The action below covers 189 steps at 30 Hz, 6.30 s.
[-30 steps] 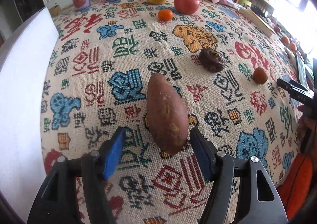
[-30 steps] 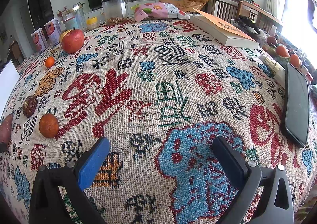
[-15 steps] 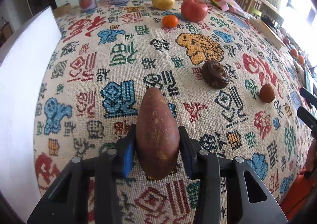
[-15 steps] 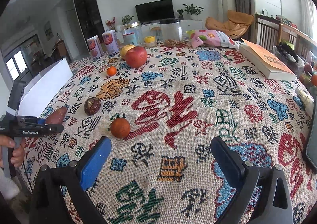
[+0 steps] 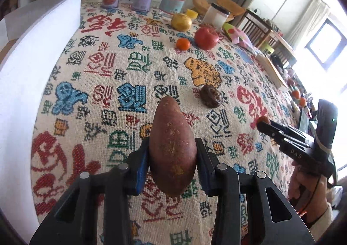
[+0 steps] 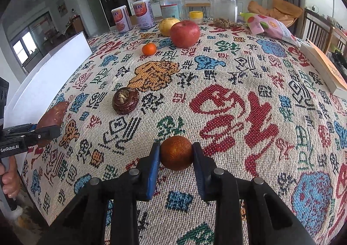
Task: Organize fruits
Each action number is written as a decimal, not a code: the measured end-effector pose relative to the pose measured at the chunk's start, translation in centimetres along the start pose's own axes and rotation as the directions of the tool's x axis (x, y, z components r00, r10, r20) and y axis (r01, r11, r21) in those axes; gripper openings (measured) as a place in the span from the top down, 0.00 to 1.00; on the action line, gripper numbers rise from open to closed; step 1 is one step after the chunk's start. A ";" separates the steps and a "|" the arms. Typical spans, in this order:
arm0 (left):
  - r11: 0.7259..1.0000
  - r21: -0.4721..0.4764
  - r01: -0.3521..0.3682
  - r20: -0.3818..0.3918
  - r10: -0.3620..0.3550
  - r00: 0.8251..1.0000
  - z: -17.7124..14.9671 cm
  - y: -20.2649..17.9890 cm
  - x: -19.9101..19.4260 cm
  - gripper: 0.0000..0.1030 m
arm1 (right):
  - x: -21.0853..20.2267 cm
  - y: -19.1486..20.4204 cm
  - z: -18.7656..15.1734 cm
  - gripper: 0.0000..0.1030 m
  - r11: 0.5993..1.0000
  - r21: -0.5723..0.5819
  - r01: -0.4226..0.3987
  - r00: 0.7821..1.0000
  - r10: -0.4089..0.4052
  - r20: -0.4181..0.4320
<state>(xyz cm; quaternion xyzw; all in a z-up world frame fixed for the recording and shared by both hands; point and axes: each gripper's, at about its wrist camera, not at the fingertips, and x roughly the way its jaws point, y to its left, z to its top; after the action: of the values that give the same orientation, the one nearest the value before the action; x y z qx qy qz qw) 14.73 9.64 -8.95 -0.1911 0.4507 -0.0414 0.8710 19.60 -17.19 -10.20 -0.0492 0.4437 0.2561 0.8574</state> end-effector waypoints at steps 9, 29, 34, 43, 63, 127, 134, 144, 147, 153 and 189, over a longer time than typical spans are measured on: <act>0.968 -0.129 0.217 0.157 -0.196 0.968 0.0 1.9 -16.5 0.61 | -8.1 9.7 3.4 0.71 0.968 -0.062 -0.242 0.962 0.248 0.114; 0.813 -0.429 -0.393 0.032 0.449 0.893 -2.9 22.9 -17.3 0.49 | 1.6 41.6 5.1 0.61 0.799 -0.338 -0.497 0.867 0.441 -0.230; 0.822 -0.400 -0.406 0.143 0.494 0.858 -2.2 19.8 -18.4 0.11 | -1.2 37.5 5.9 0.20 0.839 -0.345 -0.422 0.901 0.429 -0.059; 0.956 -0.106 -0.272 0.206 0.289 0.935 0.0 5.9 -12.5 0.07 | -4.4 19.1 4.8 0.04 0.974 -0.201 -0.105 0.982 0.134 0.136; 0.936 0.060 -0.347 0.114 0.339 0.934 2.1 0.5 8.4 0.07 | -0.6 -10.0 -2.5 0.00 0.908 0.216 0.360 0.932 -0.358 -0.050; 0.927 0.100 -0.363 0.085 0.355 0.931 2.0 0.0 9.7 0.00 | -0.7 -10.1 -2.8 0.00 0.910 0.226 0.347 0.937 -0.347 -0.042; 0.927 0.100 -0.362 0.085 0.355 0.931 2.0 0.1 9.7 0.00 | -0.7 -10.1 -2.8 0.00 0.910 0.226 0.347 0.937 -0.347 -0.042; 0.927 0.100 -0.362 0.084 0.355 0.931 2.0 0.0 9.7 0.00 | -0.7 -10.1 -2.8 0.00 0.910 0.226 0.347 0.937 -0.347 -0.042; 0.927 0.100 -0.362 0.084 0.355 0.931 2.0 0.0 9.8 0.00 | -0.7 -10.0 -2.8 0.00 0.910 0.226 0.347 0.937 -0.347 -0.042; 0.927 0.100 -0.362 0.084 0.355 0.931 2.0 0.0 9.7 0.00 | -0.6 -10.1 -2.8 0.00 0.910 0.226 0.347 0.937 -0.346 -0.042; 0.961 0.118 -0.252 0.082 0.243 0.967 1.6 -0.7 8.7 0.02 | -0.7 -10.1 -2.8 0.00 0.910 0.226 0.346 0.937 -0.346 -0.042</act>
<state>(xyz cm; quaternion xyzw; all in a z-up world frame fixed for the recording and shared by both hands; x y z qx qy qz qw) 21.24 7.33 -14.52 -0.0785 0.4380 0.0454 0.8944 22.04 -27.03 -12.81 -0.0276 0.4550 0.0470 0.8888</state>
